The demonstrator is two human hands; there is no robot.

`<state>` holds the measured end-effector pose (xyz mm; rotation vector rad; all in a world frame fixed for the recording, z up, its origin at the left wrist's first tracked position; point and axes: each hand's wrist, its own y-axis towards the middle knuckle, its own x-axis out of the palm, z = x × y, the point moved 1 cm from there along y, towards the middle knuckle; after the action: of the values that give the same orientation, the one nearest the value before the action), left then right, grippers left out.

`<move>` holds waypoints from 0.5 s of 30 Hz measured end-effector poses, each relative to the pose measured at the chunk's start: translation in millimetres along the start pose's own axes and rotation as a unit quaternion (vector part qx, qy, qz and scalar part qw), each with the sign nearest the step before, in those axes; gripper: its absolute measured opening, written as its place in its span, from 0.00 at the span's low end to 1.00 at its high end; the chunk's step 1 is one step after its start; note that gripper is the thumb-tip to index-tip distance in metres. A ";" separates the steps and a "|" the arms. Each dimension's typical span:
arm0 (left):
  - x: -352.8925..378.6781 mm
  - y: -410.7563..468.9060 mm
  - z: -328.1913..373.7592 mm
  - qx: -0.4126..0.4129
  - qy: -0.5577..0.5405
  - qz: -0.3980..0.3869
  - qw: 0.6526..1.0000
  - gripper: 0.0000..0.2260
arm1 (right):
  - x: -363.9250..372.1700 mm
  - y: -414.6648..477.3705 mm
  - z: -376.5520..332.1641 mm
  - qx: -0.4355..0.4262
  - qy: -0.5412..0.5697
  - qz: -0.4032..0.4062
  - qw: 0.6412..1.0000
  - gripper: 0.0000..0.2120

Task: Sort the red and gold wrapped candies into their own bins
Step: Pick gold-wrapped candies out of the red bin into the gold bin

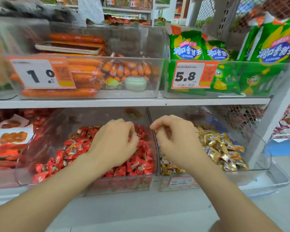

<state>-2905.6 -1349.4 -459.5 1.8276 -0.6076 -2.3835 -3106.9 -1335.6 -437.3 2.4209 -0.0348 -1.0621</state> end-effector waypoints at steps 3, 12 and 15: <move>-2.7 -5.6 -65.6 -0.183 0.094 -0.108 0.973 0.15 | 47.4 11.9 -32.3 -0.037 -0.009 -0.075 0.996 0.13; 27.7 12.9 -158.6 -0.381 -0.072 -0.267 0.882 0.47 | 155.1 84.9 -38.5 0.161 -0.229 -0.326 0.903 0.44; 37.7 21.2 -164.2 -0.379 -0.087 -0.254 0.886 0.46 | 174.4 102.6 -29.3 0.191 -0.236 -0.406 0.862 0.61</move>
<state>-2765.6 -1423.1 -521.0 1.5138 0.8151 -2.5189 -2947.6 -1450.6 -494.0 2.4682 0.7368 -2.1860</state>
